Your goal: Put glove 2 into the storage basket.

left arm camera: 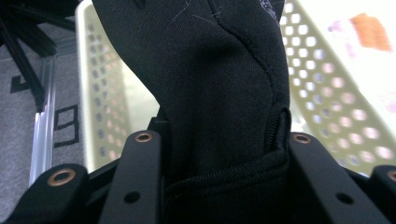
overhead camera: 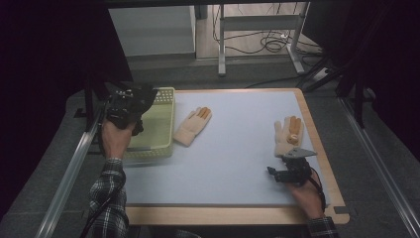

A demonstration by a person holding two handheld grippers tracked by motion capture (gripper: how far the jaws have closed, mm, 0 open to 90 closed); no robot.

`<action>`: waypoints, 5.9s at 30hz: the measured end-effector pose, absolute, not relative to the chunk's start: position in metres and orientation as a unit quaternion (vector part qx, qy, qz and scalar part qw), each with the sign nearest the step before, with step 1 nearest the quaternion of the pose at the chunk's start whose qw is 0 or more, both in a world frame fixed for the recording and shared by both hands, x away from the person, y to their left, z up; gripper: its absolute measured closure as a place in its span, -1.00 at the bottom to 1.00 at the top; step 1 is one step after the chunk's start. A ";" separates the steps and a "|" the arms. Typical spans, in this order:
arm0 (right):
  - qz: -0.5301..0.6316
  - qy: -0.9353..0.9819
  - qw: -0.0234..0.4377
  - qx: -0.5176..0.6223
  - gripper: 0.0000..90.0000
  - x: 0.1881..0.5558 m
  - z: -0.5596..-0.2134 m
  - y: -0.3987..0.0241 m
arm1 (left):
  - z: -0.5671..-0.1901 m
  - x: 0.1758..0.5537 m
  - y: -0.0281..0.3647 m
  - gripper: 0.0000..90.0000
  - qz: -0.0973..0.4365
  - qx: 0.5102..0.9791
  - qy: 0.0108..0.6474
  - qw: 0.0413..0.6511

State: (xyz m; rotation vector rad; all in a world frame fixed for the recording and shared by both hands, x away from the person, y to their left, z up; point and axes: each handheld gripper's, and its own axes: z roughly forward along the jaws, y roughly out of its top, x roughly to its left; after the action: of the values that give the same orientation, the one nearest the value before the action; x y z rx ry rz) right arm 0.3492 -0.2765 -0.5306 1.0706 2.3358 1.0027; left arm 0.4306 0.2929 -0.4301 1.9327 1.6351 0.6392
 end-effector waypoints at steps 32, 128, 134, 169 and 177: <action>0.357 0.831 0.191 0.381 -0.46 0.349 -0.531 -0.277 | -0.502 0.491 0.309 -0.07 0.182 0.720 0.654 0.146; 0.355 0.832 0.190 0.382 -0.46 0.349 -0.530 -0.277 | -0.501 0.293 0.155 -1.00 0.149 0.811 0.354 0.441; 0.355 0.832 0.190 0.382 -0.46 0.349 -0.530 -0.276 | -0.526 0.294 0.146 -1.00 0.156 0.834 0.350 0.397; 0.387 0.838 0.149 0.355 -0.10 0.363 -0.521 -0.235 | -0.550 0.304 0.149 -1.00 0.136 0.845 0.384 0.346; 0.407 0.847 0.131 0.317 0.00 0.392 -0.515 -0.183 | -0.550 0.304 0.150 -1.00 0.136 0.845 0.384 0.347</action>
State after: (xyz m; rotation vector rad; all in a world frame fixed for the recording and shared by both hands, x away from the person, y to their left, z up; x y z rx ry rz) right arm 0.3924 -0.1832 -0.5146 0.9194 2.4591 1.1833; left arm 0.3043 0.1496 -0.5503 2.1913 0.9966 0.3529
